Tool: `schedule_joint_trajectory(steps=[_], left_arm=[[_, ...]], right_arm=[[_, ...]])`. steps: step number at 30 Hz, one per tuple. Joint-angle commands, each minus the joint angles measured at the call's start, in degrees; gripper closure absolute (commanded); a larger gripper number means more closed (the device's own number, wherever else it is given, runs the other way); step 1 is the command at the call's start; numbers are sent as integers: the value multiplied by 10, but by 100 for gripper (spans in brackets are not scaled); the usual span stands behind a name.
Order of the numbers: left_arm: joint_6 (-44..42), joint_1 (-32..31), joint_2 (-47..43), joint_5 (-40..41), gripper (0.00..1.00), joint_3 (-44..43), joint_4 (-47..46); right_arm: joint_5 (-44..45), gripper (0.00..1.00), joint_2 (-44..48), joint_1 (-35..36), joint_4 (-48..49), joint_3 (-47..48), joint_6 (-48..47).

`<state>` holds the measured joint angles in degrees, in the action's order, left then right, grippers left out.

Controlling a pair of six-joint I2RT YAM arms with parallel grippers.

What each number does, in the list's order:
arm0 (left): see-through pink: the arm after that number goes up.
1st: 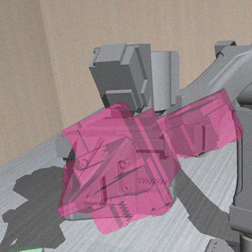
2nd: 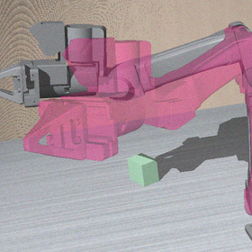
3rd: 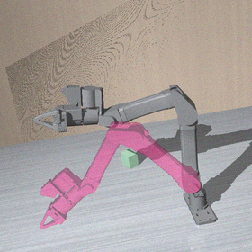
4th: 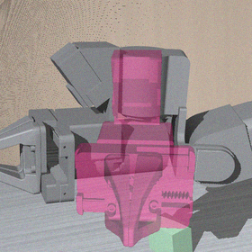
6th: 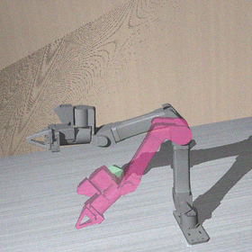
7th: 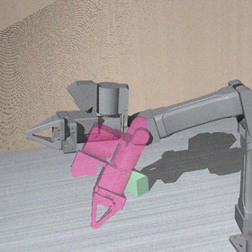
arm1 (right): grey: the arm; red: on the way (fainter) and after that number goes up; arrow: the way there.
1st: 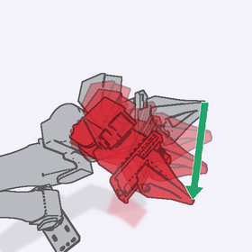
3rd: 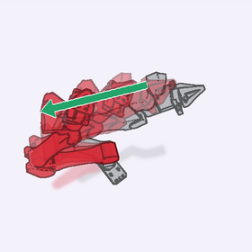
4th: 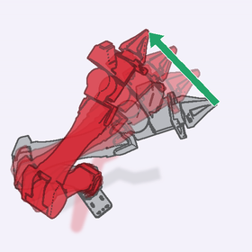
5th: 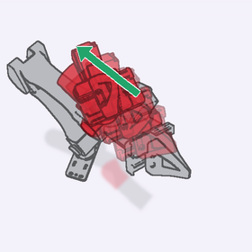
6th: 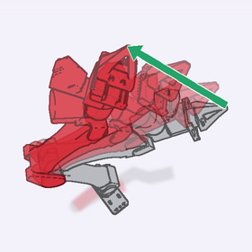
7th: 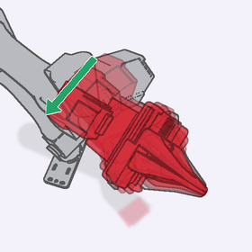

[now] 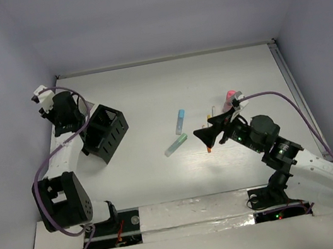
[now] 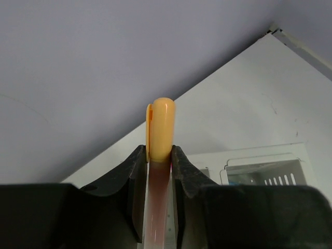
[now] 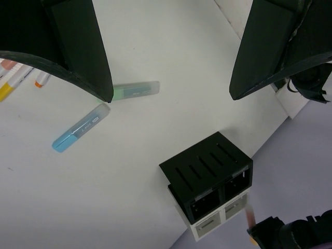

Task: Sort the stationery into containers
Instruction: Place the pen in the storage box.

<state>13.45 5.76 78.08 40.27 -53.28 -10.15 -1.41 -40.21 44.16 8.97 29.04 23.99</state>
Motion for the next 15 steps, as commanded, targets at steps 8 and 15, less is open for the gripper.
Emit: schedule_joint_trajectory(steps=[8,15], left_arm=[[-44,4,30,19,97,6,-85],[-49,4,44,29,90,18,-97]], right_arm=[[-11,0,0,-3,26,-3,-3],[-2,0,4,-3,21,-3,-5]])
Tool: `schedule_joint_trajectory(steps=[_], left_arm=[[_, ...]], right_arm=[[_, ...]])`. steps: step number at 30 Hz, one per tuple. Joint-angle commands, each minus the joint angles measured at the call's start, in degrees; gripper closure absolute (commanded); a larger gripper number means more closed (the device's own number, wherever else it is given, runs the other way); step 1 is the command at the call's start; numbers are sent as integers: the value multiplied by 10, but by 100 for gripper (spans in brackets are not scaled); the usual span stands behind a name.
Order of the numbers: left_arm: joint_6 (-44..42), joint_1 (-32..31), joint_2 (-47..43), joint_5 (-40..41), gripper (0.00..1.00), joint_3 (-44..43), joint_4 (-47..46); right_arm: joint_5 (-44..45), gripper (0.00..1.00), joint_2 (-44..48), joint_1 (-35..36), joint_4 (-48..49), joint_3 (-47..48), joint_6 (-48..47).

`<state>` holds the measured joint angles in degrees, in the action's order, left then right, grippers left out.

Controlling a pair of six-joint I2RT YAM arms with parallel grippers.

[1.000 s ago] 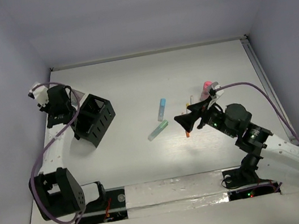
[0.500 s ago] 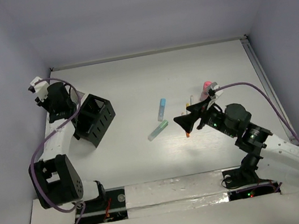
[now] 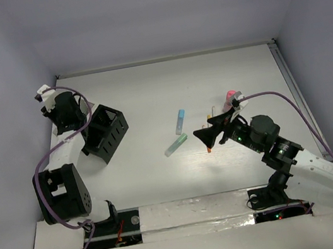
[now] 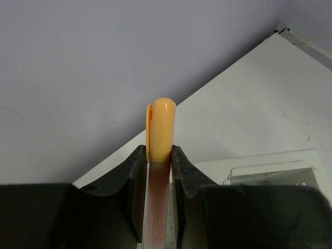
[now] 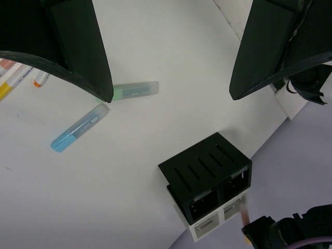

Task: Sort the stationery into containers
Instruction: Place the pen in the storage box, then pick up the pen from the center of the board.

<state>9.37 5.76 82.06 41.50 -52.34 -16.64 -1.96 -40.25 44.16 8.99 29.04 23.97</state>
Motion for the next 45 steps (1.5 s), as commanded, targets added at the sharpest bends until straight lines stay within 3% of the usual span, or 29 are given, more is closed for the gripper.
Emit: schedule_joint_trajectory(steps=[1,9,14,25,32,37,45], left_arm=[[-7,4,6,17,89,8,-30],[7,4,-1,11,79,8,-19],[12,-18,-20,3,64,11,-23],[43,-67,-82,-42,62,-3,3],[90,-238,-94,-174,52,-71,88],[138,-351,-68,-236,50,-52,86],[159,-485,92,-271,47,-79,69]], right_arm=[[7,0,4,-3,20,-4,-8],[7,0,-4,-3,18,-1,-7],[12,0,-6,-3,17,-1,-7],[13,0,-1,-3,16,-1,-6],[109,0,37,-3,-1,-13,8],[202,0,81,-3,-15,-30,20],[266,0,75,-3,-33,-31,35]])
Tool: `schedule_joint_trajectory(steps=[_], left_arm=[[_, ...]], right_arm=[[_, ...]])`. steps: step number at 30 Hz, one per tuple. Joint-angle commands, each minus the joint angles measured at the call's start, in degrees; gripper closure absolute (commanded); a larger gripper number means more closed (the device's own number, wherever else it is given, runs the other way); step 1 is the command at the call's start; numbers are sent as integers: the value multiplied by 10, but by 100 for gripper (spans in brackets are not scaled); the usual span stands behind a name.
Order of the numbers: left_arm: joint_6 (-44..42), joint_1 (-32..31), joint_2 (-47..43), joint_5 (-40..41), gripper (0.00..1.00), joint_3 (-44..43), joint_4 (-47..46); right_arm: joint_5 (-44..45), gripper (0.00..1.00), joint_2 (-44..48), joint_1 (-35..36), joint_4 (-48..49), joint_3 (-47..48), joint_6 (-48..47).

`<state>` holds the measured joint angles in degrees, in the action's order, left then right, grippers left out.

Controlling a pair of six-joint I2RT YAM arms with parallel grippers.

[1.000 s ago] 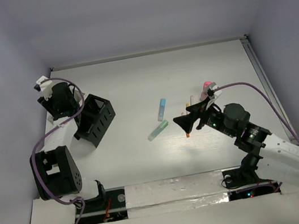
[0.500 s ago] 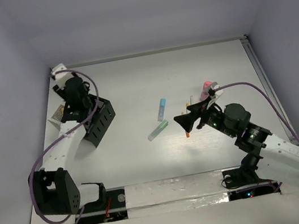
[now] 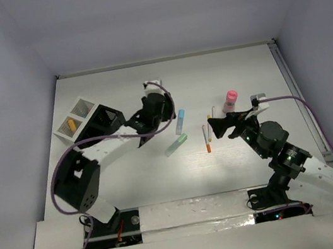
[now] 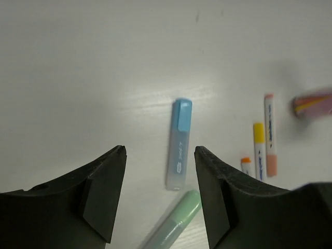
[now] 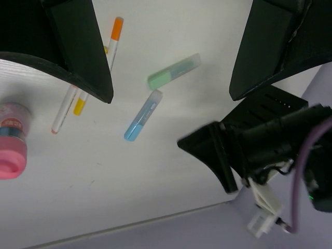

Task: Sort the stationery into containers
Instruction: Pick up the pen from the center of the board.

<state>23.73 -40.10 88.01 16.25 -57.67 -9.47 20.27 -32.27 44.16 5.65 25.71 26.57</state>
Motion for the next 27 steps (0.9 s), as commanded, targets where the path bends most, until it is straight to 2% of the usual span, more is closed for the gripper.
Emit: schedule_joint_trajectory(steps=[1,4,10,21,27], left_arm=[[12,-34,47,-20,47,-36,-3],[4,-58,108,-18,47,-79,7],[-10,-63,209,-11,48,-141,17],[-20,-63,266,48,51,-165,25],[-32,-63,297,65,65,-184,19]], right_arm=[[47,0,-8,-3,1,1,9],[51,0,-11,-3,6,-1,8],[42,0,-7,-3,16,-6,0],[3,1,-27,-3,30,-1,-9],[-14,1,-39,-3,36,0,-12]])
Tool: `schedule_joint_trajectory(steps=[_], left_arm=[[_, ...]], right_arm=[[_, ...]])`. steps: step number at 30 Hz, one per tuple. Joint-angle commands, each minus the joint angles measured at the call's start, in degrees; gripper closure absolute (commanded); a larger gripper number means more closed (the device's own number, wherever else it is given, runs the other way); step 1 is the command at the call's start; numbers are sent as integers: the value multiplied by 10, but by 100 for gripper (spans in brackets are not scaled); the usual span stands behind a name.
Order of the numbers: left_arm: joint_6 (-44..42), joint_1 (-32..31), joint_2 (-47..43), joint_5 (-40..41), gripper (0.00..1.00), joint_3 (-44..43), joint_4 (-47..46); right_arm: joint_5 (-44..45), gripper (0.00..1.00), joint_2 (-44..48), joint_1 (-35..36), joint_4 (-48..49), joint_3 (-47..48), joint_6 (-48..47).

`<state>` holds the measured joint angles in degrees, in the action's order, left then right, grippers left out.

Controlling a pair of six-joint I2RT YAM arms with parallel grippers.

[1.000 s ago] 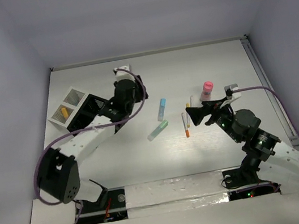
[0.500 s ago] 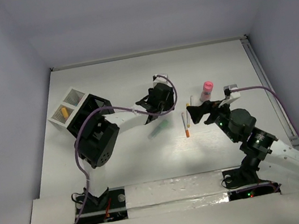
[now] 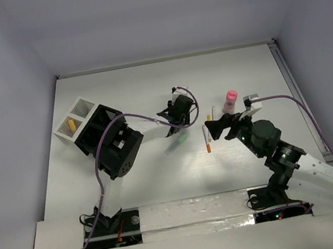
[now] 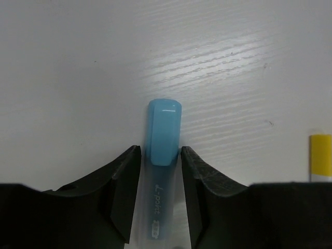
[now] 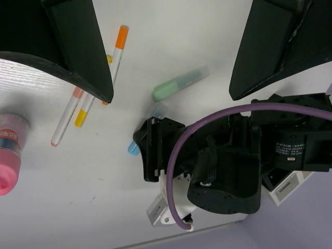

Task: Sort the stationery into containers
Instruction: Pick up the pen from the center of the board.

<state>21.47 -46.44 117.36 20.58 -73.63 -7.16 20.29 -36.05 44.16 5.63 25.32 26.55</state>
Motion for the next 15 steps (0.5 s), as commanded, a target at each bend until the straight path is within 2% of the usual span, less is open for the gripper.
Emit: schedule_joint_trajectory(steps=[1,4,7,15], left_arm=[[-12,0,6,24,67,-27,-5],[-21,0,14,36,76,-42,-2],[-26,6,4,40,80,-52,-4],[-50,77,-117,60,81,-69,-20]], right_arm=[[-11,1,-2,-3,35,4,-12],[-13,1,-8,-3,37,5,-12],[-18,2,-8,-3,38,4,-13],[-25,3,-14,-3,46,2,-13]])
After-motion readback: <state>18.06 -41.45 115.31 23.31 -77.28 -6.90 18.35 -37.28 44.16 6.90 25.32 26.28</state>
